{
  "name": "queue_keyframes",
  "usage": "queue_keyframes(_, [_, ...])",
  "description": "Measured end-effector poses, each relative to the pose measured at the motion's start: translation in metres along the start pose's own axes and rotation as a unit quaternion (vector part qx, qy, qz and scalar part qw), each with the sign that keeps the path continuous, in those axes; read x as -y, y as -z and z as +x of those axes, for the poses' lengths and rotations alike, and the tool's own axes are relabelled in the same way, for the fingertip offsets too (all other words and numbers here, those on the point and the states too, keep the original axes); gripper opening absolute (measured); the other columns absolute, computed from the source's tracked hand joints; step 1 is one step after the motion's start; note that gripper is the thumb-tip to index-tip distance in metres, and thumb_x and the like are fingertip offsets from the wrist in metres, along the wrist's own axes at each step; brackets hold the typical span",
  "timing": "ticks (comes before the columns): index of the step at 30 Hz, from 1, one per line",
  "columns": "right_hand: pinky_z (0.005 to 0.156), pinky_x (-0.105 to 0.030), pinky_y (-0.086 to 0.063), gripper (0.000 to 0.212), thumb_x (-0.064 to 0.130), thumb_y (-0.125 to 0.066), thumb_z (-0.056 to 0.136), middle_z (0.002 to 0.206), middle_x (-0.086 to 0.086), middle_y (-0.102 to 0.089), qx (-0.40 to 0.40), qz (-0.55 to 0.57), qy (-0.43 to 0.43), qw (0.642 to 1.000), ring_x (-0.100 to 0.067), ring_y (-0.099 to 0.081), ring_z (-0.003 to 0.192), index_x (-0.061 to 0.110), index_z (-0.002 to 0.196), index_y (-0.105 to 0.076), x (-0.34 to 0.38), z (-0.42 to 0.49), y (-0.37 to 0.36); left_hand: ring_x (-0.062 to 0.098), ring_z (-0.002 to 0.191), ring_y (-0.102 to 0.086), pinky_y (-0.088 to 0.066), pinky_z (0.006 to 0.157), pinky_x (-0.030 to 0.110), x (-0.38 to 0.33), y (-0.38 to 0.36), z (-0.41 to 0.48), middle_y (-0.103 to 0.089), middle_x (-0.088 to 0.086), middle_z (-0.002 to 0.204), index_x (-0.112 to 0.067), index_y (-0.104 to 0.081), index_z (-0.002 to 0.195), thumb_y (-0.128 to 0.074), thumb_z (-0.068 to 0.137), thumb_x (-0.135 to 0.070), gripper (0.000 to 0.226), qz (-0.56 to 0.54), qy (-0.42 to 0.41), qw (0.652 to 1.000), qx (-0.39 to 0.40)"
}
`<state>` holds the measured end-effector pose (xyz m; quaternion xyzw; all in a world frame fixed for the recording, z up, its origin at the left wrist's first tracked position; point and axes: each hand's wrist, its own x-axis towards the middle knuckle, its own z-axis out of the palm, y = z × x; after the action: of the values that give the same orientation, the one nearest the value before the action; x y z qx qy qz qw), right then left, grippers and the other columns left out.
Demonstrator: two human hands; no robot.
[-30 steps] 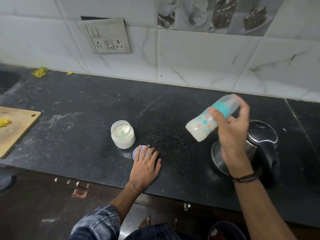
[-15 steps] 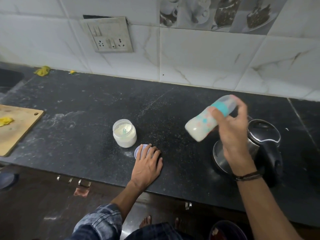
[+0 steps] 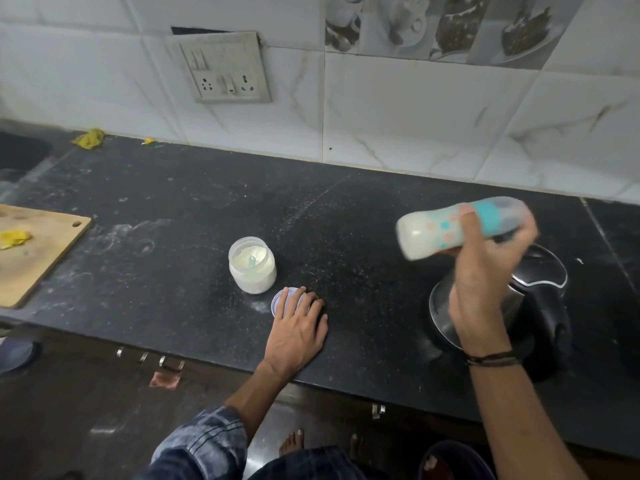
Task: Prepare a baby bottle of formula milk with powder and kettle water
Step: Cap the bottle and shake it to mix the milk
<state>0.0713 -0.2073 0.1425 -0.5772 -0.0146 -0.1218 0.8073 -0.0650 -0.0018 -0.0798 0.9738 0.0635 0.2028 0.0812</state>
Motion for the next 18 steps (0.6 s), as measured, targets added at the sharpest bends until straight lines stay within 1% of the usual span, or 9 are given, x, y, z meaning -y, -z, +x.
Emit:
queue_keyframes(2, [0.067,-0.023,-0.059,0.055,0.005,-0.08,0.089,0.097,0.021,-0.076,0.075,-0.055,-0.027,0.995,-0.007,-0.075,0.087,0.028,0.129,-0.05,-0.007,-0.006,0.002,0.029,0.132,-0.054,-0.03,0.123,0.053,0.0,0.001,0.0,-0.064,0.002,0.125,-0.017,-0.068,0.119,-0.048,0.104,-0.038,0.033,-0.002,-0.003,1.0,0.001])
queue_keyframes(3, [0.068,-0.023,-0.06,0.057,0.004,-0.081,0.087,0.099,0.02,-0.076,0.081,-0.051,-0.029,0.995,-0.008,-0.075,0.088,0.028,0.13,-0.051,-0.006,-0.008,0.002,0.029,0.132,-0.054,-0.03,0.123,0.054,0.0,0.002,0.001,-0.064,0.002,0.124,-0.017,-0.068,0.119,-0.047,0.104,-0.039,0.033,-0.001,-0.002,1.0,0.001])
queue_keyframes(6, [0.067,-0.025,-0.059,0.064,0.018,-0.082,0.084,0.1,0.021,-0.076,-0.012,0.021,0.006,1.0,-0.007,-0.075,0.092,0.017,0.137,-0.046,-0.002,0.0,0.006,0.029,0.131,-0.054,-0.031,0.123,0.054,-0.003,0.003,0.002,-0.064,0.001,0.124,-0.017,-0.068,0.118,-0.048,0.104,-0.038,0.032,0.002,0.005,1.0,0.003])
queue_keyframes(7, [0.066,-0.025,-0.059,0.065,0.02,-0.081,0.085,0.099,0.022,-0.076,-0.022,0.023,0.007,0.999,-0.006,-0.076,0.092,0.016,0.139,-0.044,0.0,0.002,0.005,0.029,0.131,-0.054,-0.031,0.123,0.054,-0.003,0.004,0.001,-0.064,0.001,0.124,-0.017,-0.068,0.118,-0.048,0.104,-0.038,0.032,0.003,0.004,1.0,0.003])
queue_keyframes(9, [0.064,-0.025,-0.058,0.055,0.011,-0.078,0.09,0.095,0.02,-0.077,0.025,-0.019,-0.01,0.999,-0.004,-0.075,0.087,0.02,0.134,-0.046,-0.002,-0.002,0.002,0.029,0.132,-0.054,-0.03,0.123,0.054,-0.001,0.004,0.0,-0.064,0.001,0.124,-0.017,-0.068,0.118,-0.048,0.104,-0.038,0.032,0.003,0.0,1.0,0.004])
queue_keyframes(11, [0.065,-0.025,-0.059,0.053,0.004,-0.079,0.088,0.094,0.014,-0.079,0.065,-0.036,-0.033,0.997,-0.006,-0.075,0.084,0.027,0.127,-0.051,-0.003,-0.005,0.004,0.029,0.132,-0.055,-0.029,0.123,0.053,-0.001,0.005,0.001,-0.064,0.002,0.124,-0.017,-0.068,0.118,-0.047,0.104,-0.038,0.033,0.0,0.0,1.0,0.003])
queue_keyframes(15, [0.065,-0.03,-0.06,0.056,0.019,-0.08,0.086,0.105,0.014,-0.075,-0.04,0.039,-0.001,0.998,-0.009,-0.076,0.092,0.025,0.13,-0.046,0.005,0.005,0.005,0.029,0.133,-0.053,-0.029,0.124,0.053,-0.003,0.004,0.001,-0.063,0.001,0.125,-0.018,-0.068,0.119,-0.049,0.104,-0.038,0.031,0.002,0.005,1.0,0.008])
queue_keyframes(16, [0.062,-0.031,-0.06,0.053,0.018,-0.079,0.089,0.101,0.017,-0.076,-0.025,0.024,-0.003,0.999,-0.008,-0.076,0.091,0.027,0.129,-0.045,0.005,0.005,0.002,0.028,0.132,-0.053,-0.028,0.124,0.053,-0.002,0.003,0.001,-0.064,0.001,0.125,-0.017,-0.068,0.119,-0.05,0.104,-0.038,0.031,0.002,0.003,1.0,0.008])
queue_keyframes(18, [0.059,-0.028,-0.06,0.05,0.009,-0.078,0.091,0.093,0.019,-0.077,0.051,-0.042,-0.025,0.997,-0.006,-0.076,0.084,0.033,0.125,-0.049,-0.002,-0.002,0.0,0.028,0.132,-0.053,-0.028,0.124,0.053,0.0,0.003,0.0,-0.064,0.001,0.125,-0.017,-0.068,0.119,-0.05,0.104,-0.037,0.031,0.0,-0.002,1.0,0.004])
